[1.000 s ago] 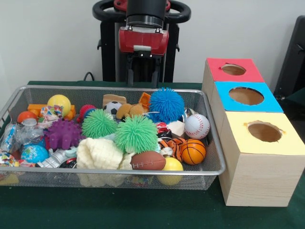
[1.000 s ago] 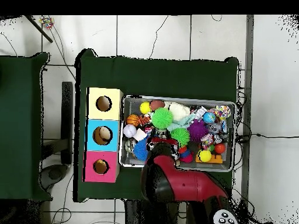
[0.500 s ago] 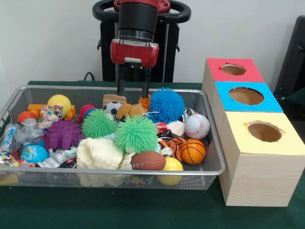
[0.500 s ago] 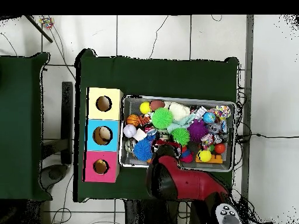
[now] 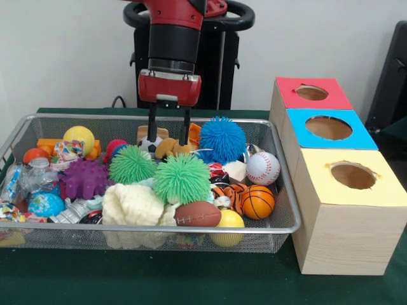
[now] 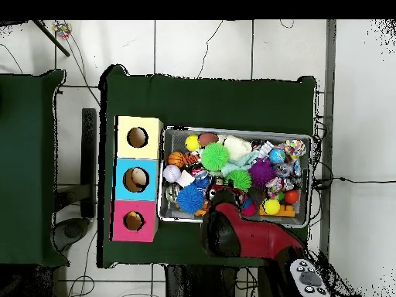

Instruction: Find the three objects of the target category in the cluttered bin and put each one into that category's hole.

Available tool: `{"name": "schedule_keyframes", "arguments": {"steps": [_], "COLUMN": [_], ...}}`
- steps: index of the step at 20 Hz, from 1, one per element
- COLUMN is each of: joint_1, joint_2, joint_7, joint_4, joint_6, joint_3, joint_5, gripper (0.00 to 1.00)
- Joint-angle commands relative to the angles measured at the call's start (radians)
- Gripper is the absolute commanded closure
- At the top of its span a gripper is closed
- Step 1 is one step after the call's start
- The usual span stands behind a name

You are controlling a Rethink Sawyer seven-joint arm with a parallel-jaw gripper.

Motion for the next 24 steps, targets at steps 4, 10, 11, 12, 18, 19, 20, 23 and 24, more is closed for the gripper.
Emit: {"name": "schedule_keyframes", "arguments": {"steps": [4,10,11,12,18,19,20,23,24], "joint_1": [-0.033,-0.038,-0.033,-0.027,-0.044,-0.051,-0.058,-0.059,-0.059], "joint_2": [0.121,0.121,0.121,0.121,0.098,0.096,0.095,0.093,0.092], "joint_7": [0.064,0.063,0.062,0.059,0.012,0.01,0.008,0.015,0.018], "joint_4": [-0.143,-0.108,-0.104,-0.107,-0.116,-0.113,-0.109,-0.096,-0.092], "joint_6": [0.038,0.07,0.078,0.095,0.24,0.25,0.261,0.273,0.276], "joint_3": [0.063,0.087,0.08,0.074,0.089,0.101,0.114,0.123,0.127], "joint_5": [-0.048,-0.075,-0.073,-0.068,-0.056,-0.058,-0.061,-0.064,-0.065], "gripper": [0.0,0.0,0.0,0.0,0.0,0.0,0.0,0.0,0.0]}}
